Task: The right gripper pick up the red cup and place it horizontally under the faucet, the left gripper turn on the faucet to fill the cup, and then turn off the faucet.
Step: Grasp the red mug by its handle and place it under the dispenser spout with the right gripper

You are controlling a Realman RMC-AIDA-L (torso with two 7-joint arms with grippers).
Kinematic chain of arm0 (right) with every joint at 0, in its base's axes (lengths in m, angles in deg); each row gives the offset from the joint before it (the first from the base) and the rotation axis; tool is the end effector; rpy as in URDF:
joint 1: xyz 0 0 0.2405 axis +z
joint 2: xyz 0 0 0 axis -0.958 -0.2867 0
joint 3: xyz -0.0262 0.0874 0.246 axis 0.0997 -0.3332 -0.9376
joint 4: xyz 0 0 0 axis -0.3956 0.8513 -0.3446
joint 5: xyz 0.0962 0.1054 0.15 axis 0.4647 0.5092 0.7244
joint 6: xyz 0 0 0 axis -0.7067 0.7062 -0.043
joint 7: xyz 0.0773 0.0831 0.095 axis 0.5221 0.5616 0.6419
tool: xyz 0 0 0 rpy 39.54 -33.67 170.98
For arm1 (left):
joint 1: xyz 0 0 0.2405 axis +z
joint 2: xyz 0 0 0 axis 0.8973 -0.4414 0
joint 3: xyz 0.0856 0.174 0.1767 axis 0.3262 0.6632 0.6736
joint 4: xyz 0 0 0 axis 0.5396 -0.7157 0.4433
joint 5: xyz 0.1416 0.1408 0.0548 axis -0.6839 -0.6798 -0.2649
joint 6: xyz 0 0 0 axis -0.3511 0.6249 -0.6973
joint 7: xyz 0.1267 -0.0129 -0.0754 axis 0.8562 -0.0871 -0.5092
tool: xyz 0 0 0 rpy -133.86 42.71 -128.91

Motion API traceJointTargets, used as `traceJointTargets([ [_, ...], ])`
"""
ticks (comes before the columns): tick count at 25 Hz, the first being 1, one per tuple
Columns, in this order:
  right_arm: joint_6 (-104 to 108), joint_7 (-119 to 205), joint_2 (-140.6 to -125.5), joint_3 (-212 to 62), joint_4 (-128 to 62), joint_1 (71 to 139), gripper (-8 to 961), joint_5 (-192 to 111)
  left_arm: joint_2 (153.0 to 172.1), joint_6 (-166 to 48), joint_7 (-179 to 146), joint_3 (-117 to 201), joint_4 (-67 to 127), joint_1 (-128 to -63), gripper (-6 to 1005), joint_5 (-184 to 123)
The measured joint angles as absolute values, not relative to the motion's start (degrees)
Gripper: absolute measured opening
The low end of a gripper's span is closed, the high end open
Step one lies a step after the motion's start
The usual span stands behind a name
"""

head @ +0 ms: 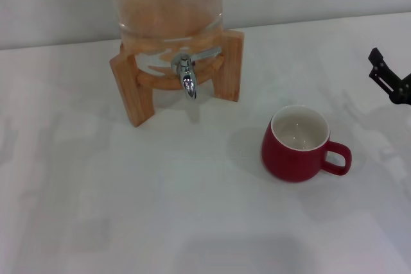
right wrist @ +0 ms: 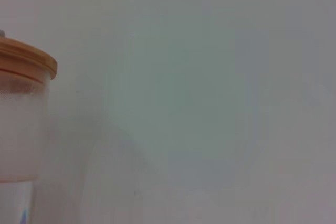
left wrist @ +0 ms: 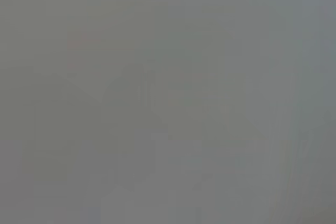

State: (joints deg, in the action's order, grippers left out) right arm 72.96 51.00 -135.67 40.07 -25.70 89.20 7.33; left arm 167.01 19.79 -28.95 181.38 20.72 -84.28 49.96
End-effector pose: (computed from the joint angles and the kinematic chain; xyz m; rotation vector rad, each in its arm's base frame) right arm 0.3508 0.2879 0.0227 -1.5741 0.3875 0.7644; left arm -0.3228 0.2977 0.0170 -1.3382 -0.4724 -0.9772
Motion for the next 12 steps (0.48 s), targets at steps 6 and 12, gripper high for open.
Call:
traceJointTargets([
  [6, 73.0, 51.1, -135.66, 40.5, -25.7, 88.4, 869, 7.3, 167.03, 19.8, -28.9, 181.5, 21.5, -84.1, 829, 49.6],
  [12, 72.7, 51.2, -135.51, 40.4, -26.2, 87.9, 869, 7.5, 167.09, 19.7, -28.9, 181.5, 22.2, -83.7, 829, 48.7],
])
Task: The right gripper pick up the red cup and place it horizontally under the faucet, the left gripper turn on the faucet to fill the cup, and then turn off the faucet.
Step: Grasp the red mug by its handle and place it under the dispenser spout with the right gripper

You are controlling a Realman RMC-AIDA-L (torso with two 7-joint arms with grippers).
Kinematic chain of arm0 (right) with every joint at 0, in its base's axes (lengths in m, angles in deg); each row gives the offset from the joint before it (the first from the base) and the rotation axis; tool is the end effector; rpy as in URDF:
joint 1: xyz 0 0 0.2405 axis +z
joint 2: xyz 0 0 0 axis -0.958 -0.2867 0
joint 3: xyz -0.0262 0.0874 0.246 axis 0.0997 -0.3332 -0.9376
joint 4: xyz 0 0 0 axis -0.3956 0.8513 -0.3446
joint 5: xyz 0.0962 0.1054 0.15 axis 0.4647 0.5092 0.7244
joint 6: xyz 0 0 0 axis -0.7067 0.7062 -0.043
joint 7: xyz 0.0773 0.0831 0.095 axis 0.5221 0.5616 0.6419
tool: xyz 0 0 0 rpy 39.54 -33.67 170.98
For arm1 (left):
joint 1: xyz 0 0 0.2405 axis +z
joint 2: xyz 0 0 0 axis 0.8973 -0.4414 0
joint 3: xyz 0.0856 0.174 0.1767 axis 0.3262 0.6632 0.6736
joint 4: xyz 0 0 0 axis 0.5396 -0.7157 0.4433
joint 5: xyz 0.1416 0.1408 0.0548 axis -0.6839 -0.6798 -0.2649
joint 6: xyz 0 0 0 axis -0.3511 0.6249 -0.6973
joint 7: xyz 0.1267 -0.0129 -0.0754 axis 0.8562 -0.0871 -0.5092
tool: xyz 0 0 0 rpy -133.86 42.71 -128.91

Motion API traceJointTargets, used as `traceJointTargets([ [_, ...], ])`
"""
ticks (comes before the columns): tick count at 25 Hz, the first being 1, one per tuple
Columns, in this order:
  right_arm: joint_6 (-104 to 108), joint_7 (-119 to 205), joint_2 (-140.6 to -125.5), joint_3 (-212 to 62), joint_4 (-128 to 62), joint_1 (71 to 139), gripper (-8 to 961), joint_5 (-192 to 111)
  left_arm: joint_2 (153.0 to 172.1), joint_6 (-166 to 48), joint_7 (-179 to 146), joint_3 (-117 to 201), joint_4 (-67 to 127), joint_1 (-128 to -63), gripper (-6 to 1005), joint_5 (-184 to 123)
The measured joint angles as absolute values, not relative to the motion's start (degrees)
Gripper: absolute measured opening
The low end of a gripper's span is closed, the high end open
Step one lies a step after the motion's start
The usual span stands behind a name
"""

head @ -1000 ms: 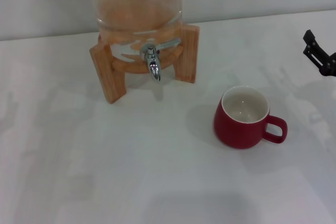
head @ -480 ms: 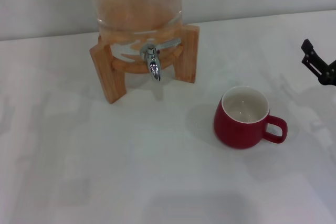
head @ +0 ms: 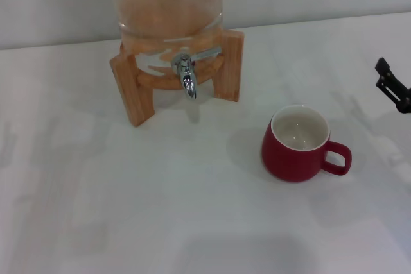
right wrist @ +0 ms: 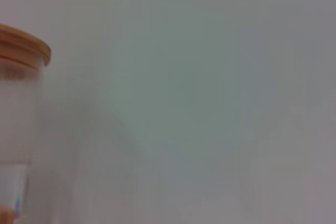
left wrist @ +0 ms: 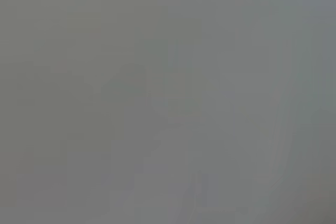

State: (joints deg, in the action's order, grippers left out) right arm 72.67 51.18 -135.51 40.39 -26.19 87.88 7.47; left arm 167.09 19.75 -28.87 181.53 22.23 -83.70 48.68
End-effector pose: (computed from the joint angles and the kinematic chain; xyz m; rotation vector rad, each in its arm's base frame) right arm 0.3603 0.2788 0.0231 -1.5729 0.4112 0.7338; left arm -0.3283 0.2929 0.0161 -1.3647 -0.4640 -0.9446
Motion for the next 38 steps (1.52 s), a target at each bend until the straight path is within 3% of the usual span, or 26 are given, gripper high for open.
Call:
traceJointTargets([
  [38, 81.4, 55.7, -135.31, 47.3, -31.1, 82.1, 869, -1.4, 167.1, 19.5, -26.7, 181.5, 23.7, -82.7, 829, 46.2],
])
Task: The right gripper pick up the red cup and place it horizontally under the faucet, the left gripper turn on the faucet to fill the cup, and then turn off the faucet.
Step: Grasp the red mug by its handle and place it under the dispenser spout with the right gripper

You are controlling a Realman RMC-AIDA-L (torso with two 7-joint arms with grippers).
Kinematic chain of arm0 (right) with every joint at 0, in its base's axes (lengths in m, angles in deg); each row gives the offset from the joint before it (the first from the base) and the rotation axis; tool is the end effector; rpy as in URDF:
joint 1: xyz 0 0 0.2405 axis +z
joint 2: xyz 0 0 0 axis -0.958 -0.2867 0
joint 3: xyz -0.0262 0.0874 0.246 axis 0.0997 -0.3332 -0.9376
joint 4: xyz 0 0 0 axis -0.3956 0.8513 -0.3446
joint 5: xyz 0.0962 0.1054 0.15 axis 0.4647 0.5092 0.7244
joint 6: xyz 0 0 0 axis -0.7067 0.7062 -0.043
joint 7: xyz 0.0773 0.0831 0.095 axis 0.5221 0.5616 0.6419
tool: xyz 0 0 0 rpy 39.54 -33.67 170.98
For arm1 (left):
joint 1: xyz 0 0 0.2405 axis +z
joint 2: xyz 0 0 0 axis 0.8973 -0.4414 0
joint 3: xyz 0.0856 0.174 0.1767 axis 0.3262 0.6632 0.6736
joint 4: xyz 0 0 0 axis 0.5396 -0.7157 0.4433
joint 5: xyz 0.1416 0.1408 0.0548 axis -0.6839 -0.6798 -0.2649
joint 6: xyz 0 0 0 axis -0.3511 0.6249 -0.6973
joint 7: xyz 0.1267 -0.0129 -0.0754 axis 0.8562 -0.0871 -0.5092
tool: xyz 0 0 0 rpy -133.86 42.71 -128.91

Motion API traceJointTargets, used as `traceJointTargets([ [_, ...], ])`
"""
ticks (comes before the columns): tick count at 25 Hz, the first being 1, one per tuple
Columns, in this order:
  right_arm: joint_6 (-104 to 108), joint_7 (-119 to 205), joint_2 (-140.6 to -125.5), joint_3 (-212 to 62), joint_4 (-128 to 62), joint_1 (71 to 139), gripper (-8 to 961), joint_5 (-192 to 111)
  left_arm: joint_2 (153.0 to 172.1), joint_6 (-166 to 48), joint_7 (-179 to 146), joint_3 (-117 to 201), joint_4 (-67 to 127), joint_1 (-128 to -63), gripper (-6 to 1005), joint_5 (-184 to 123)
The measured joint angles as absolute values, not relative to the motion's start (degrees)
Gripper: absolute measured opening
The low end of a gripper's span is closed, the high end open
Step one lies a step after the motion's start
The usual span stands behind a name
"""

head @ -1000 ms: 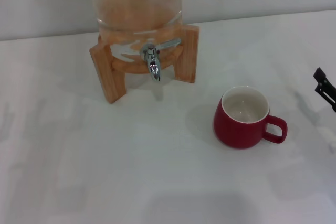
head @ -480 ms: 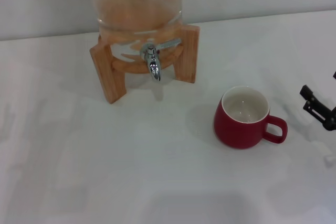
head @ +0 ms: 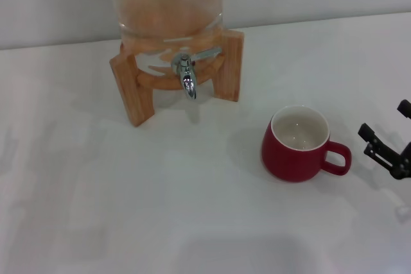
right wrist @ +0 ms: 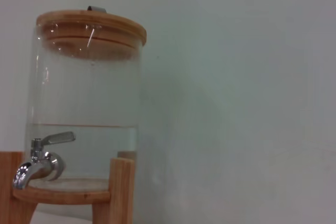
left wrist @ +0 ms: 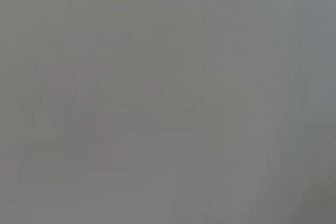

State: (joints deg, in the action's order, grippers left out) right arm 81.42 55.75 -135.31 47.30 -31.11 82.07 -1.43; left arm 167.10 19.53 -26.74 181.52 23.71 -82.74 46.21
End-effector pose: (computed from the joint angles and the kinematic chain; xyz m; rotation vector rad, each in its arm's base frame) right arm 0.3682 0.2168 0.0008 -1.7965 0.4181 0.7657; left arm -0.3345 0.2859 0.0133 -1.4119 -0.4306 -0.8775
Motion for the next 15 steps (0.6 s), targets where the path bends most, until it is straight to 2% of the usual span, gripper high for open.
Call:
traceJointTargets([
  [15, 84.1, 58.4, -135.31, 47.7, -33.7, 81.5, 868, -7.3, 167.22, 19.5, -26.8, 181.6, 23.7, -82.7, 830, 46.1],
])
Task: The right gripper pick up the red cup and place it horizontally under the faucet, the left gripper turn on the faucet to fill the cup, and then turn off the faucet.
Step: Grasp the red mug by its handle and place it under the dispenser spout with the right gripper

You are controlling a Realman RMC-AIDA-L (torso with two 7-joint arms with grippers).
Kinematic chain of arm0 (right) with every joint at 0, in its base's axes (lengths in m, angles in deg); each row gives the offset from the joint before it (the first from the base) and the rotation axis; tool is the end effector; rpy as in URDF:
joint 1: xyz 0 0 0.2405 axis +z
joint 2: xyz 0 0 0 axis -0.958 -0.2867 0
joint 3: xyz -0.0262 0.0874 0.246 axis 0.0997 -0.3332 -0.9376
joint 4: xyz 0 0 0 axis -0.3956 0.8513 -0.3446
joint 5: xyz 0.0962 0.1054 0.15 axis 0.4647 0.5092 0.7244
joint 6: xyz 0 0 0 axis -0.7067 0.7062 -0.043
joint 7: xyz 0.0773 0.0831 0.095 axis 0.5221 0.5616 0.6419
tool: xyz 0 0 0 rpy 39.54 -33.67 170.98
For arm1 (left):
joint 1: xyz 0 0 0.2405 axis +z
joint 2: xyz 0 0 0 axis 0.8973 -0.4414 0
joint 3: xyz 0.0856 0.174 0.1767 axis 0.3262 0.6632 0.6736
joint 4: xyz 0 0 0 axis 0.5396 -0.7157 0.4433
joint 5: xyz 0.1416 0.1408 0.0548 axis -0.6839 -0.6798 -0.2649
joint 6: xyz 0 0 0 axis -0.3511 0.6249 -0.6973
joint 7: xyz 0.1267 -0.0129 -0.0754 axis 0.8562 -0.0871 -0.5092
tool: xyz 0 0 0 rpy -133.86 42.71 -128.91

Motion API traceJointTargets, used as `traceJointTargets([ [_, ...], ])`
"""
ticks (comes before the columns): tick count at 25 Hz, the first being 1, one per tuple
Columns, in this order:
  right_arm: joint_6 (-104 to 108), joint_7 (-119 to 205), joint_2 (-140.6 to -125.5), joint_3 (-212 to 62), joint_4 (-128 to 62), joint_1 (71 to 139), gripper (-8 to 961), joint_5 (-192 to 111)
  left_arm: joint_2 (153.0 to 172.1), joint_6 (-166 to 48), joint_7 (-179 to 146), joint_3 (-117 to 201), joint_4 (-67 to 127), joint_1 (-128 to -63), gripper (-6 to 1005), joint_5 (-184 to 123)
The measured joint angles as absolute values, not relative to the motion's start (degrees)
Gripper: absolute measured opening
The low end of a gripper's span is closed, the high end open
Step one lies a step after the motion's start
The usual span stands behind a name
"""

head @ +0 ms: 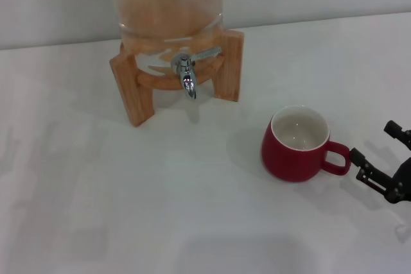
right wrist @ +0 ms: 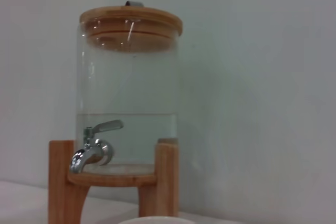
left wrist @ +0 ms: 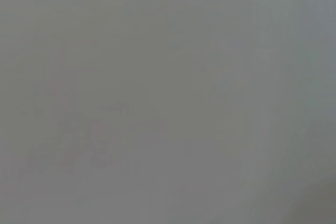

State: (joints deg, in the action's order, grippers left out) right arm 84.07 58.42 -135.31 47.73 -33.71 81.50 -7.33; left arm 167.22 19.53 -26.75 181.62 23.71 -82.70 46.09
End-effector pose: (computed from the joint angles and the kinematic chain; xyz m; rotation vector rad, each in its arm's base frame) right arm 0.3678 0.2003 -0.0077 -1.9026 0.4381 0.7901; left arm -0.3339 0.2855 0.0120 -1.4154 -0.4322 -0.8790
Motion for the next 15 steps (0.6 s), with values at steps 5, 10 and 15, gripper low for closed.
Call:
traceJointTargets([
  [5, 83.5, 58.4, -135.31, 48.0, -33.5, 81.6, 868, -8.3, 167.27, 19.5, -26.8, 181.6, 23.7, -82.7, 830, 46.1],
  [10, 81.4, 58.4, -135.36, 48.1, -33.1, 82.0, 868, -9.5, 167.28, 19.5, -26.8, 181.6, 23.7, -82.7, 830, 46.1],
  [15, 80.7, 58.4, -135.39, 48.1, -32.9, 82.2, 868, -10.0, 167.28, 19.5, -26.8, 181.6, 23.7, -82.6, 830, 46.1],
])
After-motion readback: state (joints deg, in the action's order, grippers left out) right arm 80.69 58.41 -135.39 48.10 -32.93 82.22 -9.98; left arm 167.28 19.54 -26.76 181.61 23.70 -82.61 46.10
